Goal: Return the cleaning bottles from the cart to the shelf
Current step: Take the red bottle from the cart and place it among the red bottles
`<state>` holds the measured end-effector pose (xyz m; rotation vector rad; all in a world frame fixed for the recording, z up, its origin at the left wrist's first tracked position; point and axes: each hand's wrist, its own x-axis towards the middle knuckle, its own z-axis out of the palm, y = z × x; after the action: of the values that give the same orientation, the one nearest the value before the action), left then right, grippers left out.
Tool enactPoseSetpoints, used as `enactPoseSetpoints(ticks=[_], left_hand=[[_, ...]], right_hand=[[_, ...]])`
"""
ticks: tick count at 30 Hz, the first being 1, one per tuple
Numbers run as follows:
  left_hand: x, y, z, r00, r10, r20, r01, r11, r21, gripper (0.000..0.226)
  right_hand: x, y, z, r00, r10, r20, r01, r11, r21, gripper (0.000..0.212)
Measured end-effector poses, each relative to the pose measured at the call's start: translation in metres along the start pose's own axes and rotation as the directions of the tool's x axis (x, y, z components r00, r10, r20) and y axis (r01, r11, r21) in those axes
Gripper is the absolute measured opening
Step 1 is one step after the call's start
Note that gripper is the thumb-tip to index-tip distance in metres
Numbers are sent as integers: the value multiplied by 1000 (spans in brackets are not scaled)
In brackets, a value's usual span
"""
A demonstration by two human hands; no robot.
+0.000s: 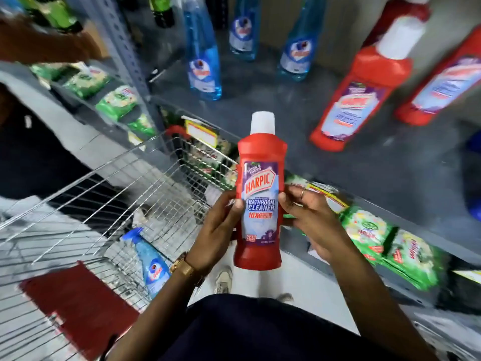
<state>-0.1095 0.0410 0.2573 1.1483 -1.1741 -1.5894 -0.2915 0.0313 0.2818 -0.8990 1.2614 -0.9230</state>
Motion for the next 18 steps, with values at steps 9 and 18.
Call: enactPoseSetpoints(ticks=[9,18], left_hand=[[9,-7,82,967,25,253,-45,996,74,16],[63,20,169,901,217,375,-290,946,148,21]], right_hand=[[-65,7,-75,963,-28,-269,47,997,63,30],[-78,-28,-140,835,-337,-436,344,937,-66,22]])
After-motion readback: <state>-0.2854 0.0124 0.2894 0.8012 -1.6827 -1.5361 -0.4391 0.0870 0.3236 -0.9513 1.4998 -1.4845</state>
